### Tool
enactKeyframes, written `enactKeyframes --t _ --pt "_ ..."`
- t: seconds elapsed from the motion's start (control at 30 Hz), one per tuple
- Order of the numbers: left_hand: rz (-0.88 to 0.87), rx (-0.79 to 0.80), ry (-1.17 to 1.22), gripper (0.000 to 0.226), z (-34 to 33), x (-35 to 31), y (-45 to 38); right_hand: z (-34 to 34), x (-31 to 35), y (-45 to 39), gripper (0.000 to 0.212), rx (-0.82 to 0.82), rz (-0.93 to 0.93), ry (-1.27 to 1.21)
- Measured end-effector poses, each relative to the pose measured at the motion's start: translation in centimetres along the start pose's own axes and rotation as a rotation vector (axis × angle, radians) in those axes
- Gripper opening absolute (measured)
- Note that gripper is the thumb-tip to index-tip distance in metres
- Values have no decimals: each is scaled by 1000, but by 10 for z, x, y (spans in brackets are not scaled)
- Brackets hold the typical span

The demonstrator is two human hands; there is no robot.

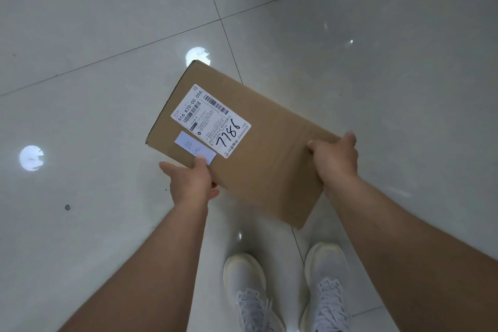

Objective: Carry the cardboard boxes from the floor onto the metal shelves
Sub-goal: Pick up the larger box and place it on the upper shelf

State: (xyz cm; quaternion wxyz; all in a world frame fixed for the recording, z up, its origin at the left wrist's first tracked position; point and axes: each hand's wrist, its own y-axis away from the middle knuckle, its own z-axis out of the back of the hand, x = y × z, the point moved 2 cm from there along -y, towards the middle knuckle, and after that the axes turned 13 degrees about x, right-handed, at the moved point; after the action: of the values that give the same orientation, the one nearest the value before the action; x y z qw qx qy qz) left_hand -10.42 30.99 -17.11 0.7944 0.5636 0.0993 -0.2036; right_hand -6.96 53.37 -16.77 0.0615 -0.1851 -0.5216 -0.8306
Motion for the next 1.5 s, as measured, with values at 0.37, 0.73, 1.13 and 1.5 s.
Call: enactKeyframes --t 0.37,0.73,1.13,1.5 --pt "-231 -44 -634 107 28 -23 -11 -3 -9 3 57 -25 -38 -16" --pt "-137 118 16 76 40 2 -12 23 -20 -17 64 -51 89 -168" --pt "-295 374 31 65 40 -2 7 40 -17 -3 61 -27 166 -279" --pt "-550 371 240 55 56 -82 104 104 59 88 52 -94 375 -569"
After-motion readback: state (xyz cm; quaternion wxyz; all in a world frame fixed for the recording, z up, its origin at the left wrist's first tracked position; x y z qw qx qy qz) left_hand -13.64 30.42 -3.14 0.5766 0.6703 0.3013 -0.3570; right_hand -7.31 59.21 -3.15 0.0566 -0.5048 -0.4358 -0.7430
